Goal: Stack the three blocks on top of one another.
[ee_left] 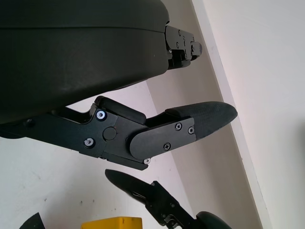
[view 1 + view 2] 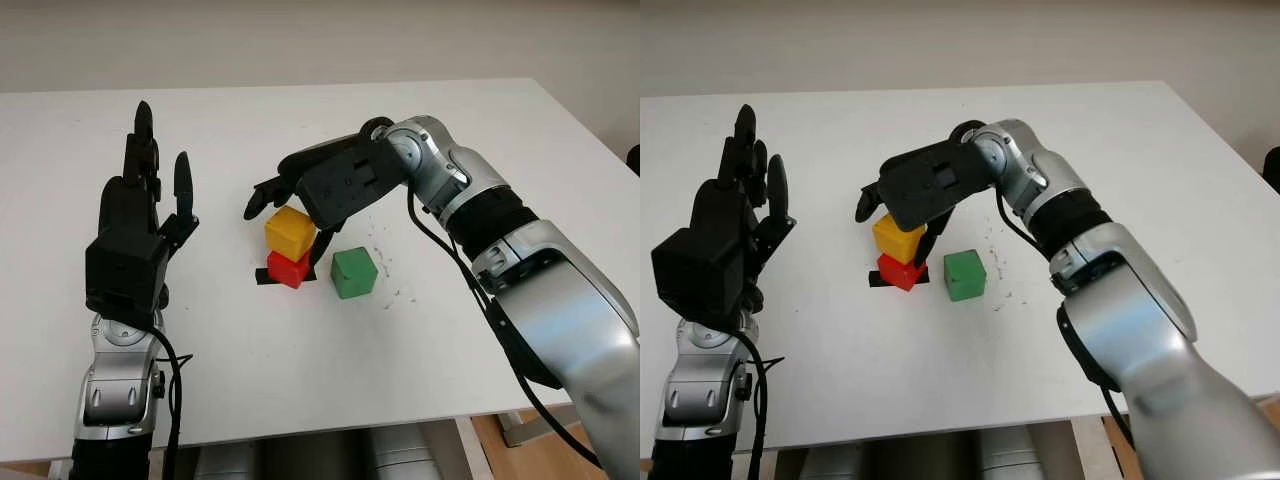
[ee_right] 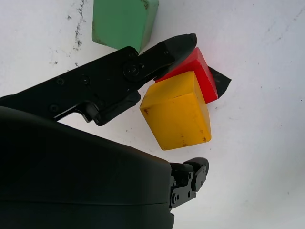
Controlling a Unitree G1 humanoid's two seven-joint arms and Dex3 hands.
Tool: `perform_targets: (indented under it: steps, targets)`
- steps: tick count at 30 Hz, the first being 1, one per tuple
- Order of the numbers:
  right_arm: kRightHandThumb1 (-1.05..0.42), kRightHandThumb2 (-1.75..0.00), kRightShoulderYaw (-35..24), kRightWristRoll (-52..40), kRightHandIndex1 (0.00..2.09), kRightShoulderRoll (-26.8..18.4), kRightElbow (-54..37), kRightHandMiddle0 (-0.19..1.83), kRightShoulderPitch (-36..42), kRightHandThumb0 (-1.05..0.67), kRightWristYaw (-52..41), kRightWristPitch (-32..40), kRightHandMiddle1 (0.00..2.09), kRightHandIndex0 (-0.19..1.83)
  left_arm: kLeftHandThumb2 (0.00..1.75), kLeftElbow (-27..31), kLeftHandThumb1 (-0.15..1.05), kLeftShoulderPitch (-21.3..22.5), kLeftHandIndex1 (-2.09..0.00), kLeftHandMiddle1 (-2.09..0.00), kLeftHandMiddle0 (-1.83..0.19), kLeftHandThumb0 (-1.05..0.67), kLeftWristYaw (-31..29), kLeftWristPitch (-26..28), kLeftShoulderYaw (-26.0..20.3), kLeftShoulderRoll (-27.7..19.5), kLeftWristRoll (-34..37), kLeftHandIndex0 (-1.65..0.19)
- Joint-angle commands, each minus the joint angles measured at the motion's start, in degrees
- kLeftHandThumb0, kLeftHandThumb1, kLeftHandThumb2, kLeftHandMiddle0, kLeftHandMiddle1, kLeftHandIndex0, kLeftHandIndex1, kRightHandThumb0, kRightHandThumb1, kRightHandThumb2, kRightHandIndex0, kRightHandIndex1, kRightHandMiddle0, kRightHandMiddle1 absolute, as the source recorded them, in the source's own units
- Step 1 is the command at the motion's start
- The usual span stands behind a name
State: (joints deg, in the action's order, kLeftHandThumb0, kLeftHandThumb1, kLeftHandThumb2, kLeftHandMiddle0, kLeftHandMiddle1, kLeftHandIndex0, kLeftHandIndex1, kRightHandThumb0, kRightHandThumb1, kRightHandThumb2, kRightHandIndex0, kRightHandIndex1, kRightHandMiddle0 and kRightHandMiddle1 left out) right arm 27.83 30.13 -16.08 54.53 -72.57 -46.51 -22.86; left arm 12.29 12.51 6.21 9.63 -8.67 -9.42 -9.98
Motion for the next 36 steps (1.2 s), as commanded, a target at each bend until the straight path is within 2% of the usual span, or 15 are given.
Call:
perform_targets:
  steps: [1, 12, 18, 23, 27, 32, 36]
  targets:
    - [-0.82, -0.06, -0.68, -0.83, 0.14, -0.55, 0.55, 0.02, -2.55, -0.73, -0.54, -0.12, 0.14, -0.08, 0.7, 0.29, 1.05, -0.73, -0.05, -0.05, -0.03, -0.73, -0.07, -0.69, 0.36, -0.1, -0.1, -0.01]
    - [-0.84, -0.06, -4.69, -4.39, 0.0, -2.86, 0.09, -0.19, -4.98, -0.83, 0.22, 0.56, 0.0, -0.19, 0.71, 0.18, 1.05, -0.92, -0.05, -0.05, -0.02, -0.73, -0.06, -1.02, 0.55, -0.29, -0.31, 0.0]
    - [-0.85, -0.06, -10.81, -8.58, 0.0, -8.28, -7.2, -0.17, -5.37, -0.81, 2.49, 3.13, 0.02, -0.19, 0.71, 0.12, 1.05, -1.12, -0.05, -0.05, -0.02, -0.74, 0.09, -1.5, 0.42, -0.25, -0.31, -0.01]
    - [-0.88, -0.06, -15.38, -12.57, 0.05, -12.22, -12.26, -0.07, -2.11, -0.85, 3.98, 4.59, 0.07, -0.11, 0.71, -0.13, 1.05, -1.05, -0.05, -0.05, -0.02, -0.74, -0.04, -1.65, 0.21, -0.25, 0.22, -0.01]
    - [-0.88, -0.06, -18.71, -16.5, 0.1, -15.5, -17.44, -0.02, 2.77, -0.8, 3.55, 5.26, 0.1, -0.01, 0.71, -0.04, 1.05, -1.02, -0.05, -0.05, -0.02, -0.75, -0.17, -1.34, 0.36, -0.55, -0.01, -0.01]
    - [-0.88, -0.06, -21.17, -16.13, 0.2, -19.88, -26.45, 0.1, 10.94, -0.73, 8.05, 2.88, 0.17, 0.19, 0.7, 0.35, 1.05, -1.23, -0.05, -0.05, -0.02, -0.75, -0.32, -0.99, 0.26, -0.55, 0.2, -0.01]
    - [-0.89, -0.06, -22.53, -14.65, 0.22, -23.67, -35.65, 0.17, 17.26, -0.71, 8.52, 8.16, 0.21, 0.25, 0.7, 0.57, 1.05, -1.32, -0.06, -0.05, -0.02, -0.75, -0.28, -0.87, 0.22, -0.4, 0.27, -0.01]
